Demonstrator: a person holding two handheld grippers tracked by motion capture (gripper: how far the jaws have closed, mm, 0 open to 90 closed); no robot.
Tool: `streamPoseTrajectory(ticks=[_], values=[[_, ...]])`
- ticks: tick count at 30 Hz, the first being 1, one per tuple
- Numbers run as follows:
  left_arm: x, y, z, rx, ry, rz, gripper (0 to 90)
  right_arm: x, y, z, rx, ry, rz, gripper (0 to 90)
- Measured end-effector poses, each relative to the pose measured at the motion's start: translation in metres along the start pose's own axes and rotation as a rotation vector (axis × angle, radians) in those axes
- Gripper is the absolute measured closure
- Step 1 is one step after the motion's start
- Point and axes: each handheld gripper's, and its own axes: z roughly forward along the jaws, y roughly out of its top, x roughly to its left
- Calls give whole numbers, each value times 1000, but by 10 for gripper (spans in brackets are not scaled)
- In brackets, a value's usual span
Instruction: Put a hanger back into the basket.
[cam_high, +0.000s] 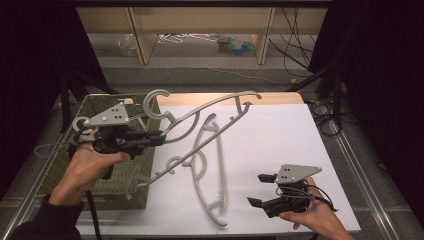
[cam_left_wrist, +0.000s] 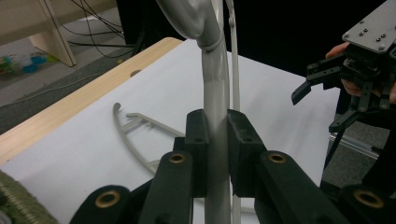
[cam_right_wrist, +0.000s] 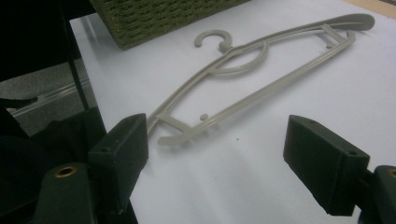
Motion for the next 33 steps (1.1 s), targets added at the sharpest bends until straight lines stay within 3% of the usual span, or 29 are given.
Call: streamPoseTrajectory(ticks=[2, 10, 16, 21, 23, 33], values=[[4, 0, -8, 5, 21, -1, 797, 0, -1, 0, 3, 1, 3, 232], [29, -15, -43, -23, 98, -82, 797, -1, -1, 1, 11, -2, 10, 232], [50, -24, -64, -30, 174, -115, 798, -2, -2, 3, 13, 1, 14, 232], [67, -33, -75, -14, 231, -121, 798, -3, -3, 3, 14, -4, 15, 231], [75, -36, -77, 9, 255, -101, 797, -3, -3, 3, 16, -7, 15, 231], [105, -51, -85, 20, 320, -108, 797, -3, -4, 5, 25, 8, 12, 230]])
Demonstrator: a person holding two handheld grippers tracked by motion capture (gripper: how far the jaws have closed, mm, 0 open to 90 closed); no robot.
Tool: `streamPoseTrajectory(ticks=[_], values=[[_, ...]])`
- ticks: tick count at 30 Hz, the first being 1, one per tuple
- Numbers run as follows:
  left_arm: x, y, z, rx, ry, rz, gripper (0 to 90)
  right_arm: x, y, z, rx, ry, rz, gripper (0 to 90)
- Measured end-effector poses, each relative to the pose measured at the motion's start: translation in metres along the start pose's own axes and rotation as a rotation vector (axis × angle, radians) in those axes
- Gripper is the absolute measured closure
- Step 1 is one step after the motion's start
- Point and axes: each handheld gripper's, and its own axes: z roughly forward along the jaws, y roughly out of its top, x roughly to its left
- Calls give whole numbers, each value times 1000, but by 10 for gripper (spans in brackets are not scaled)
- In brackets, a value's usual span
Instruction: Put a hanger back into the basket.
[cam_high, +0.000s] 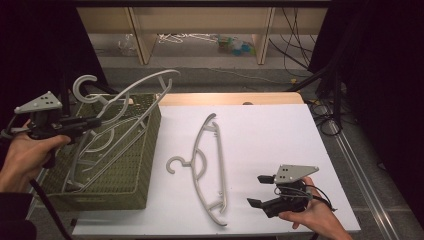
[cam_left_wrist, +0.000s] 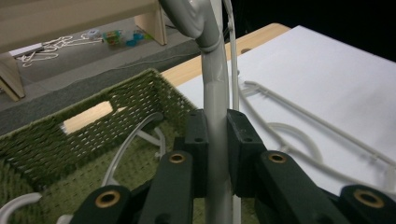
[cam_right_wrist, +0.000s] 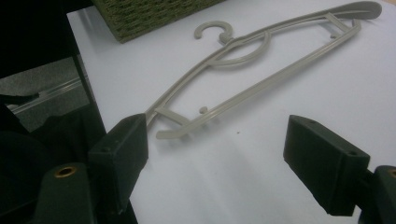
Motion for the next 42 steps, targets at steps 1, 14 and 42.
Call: streamPoseTrajectory(ticks=[1, 14, 42], values=[[3, -2, 1, 4, 2, -6, 797, 0, 0, 0, -3, -6, -2, 230], [29, -38, 2, 55, 63, -52, 797, -2, -1, 0, -1, -2, 6, 224], [54, -81, 18, 199, 121, -86, 796, -3, -2, 2, 6, -4, 8, 220]])
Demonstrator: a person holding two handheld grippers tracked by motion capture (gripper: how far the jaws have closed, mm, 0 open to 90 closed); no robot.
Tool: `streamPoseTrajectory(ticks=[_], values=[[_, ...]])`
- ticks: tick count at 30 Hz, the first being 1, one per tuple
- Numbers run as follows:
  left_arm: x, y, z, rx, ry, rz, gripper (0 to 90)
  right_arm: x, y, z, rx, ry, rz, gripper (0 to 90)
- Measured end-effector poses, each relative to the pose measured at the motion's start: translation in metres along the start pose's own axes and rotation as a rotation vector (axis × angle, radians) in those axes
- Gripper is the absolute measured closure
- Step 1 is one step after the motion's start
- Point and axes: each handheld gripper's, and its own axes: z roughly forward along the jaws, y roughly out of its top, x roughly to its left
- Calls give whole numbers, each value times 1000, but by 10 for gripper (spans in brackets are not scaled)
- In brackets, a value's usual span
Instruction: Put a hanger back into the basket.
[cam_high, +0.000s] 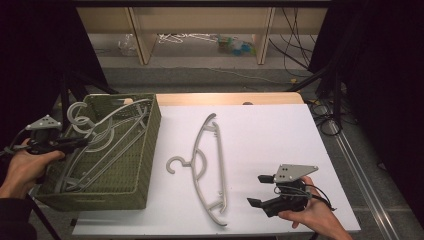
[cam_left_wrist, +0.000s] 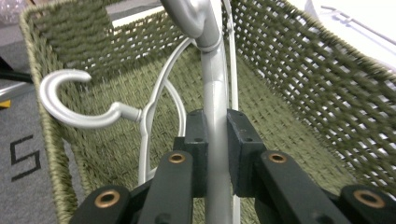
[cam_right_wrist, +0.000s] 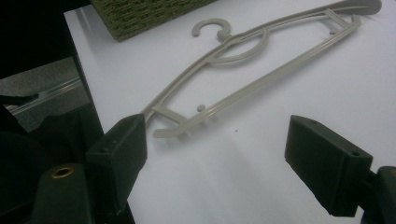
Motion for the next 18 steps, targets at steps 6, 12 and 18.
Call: streamPoseTrajectory(ticks=[6, 12, 18], values=[[0, -9, 15, 41, 0, 0, 795, 0, 0, 0, 0, -3, 4, 221], [4, -14, 24, 23, 4, -42, 789, 0, -1, 0, 1, -1, 2, 221], [10, -21, 29, 34, 59, -98, 750, 0, -1, 1, 1, 0, 3, 221]])
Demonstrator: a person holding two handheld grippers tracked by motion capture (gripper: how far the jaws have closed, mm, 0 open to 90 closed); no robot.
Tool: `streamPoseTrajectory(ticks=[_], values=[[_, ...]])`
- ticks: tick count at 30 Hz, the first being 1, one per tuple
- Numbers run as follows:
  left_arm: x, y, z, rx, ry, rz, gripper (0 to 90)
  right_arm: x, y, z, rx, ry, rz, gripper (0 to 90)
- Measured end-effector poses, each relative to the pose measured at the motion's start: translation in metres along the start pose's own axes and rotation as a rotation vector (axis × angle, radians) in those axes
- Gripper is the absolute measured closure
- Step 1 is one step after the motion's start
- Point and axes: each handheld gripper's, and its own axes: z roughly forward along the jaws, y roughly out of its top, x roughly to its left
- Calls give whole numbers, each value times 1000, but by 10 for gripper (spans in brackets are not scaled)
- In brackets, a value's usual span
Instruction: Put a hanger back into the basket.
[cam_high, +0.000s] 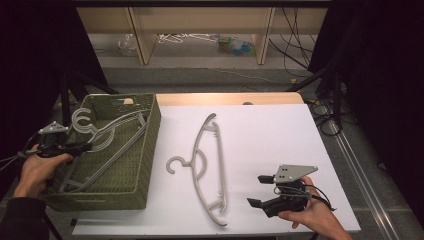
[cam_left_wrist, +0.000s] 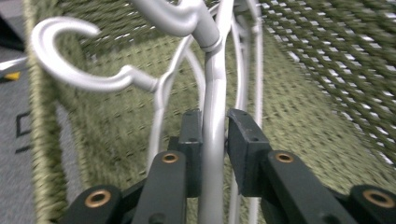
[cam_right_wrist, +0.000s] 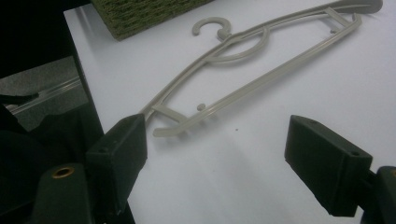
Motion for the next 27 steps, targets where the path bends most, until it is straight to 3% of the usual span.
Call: streamPoseTrajectory(ticks=[2, 3, 4, 6, 8, 10, 12, 13, 14, 15, 17, 20, 23, 27], values=[[1, 0, 0, 12, 20, 3, 739, 0, 0, 0, -1, 1, 0, 221], [2, 0, -2, 47, 44, 41, 731, 0, 0, 0, -1, 2, 0, 221], [2, 0, -3, 60, 84, 42, 719, 0, 0, 0, -1, 2, 0, 221], [2, 0, -5, 42, 101, 20, 667, 0, 0, 1, -2, -1, 3, 221], [1, 1, -8, 19, 93, 51, 645, 0, -1, 0, -1, 4, 8, 221], [-3, 2, -12, 6, 114, 63, 596, -1, -1, 1, -3, 0, 2, 222], [-7, 3, -17, -21, 86, 59, 581, -1, -2, 1, -3, 3, 11, 221], [-12, 3, -17, -64, 81, 30, 568, -2, -2, 2, 0, 9, 9, 222], [-14, 4, -20, -64, 78, 39, 550, -2, -2, 2, 1, 11, 10, 221], [-18, 4, -21, -96, 69, 13, 523, -2, -2, 2, 1, 10, 9, 221], [-30, 5, -26, -148, 34, -22, 474, -2, -3, 3, -3, 6, 11, 221], [-45, 7, -32, -194, -22, -41, 417, -3, -3, 3, -13, 6, 24, 205], [-68, 9, -37, -239, -59, -16, 382, -4, -4, 5, -28, 6, 36, 203], [-92, 10, -40, -258, -91, 9, 333, -5, -5, 6, -30, -2, 45, 196]])
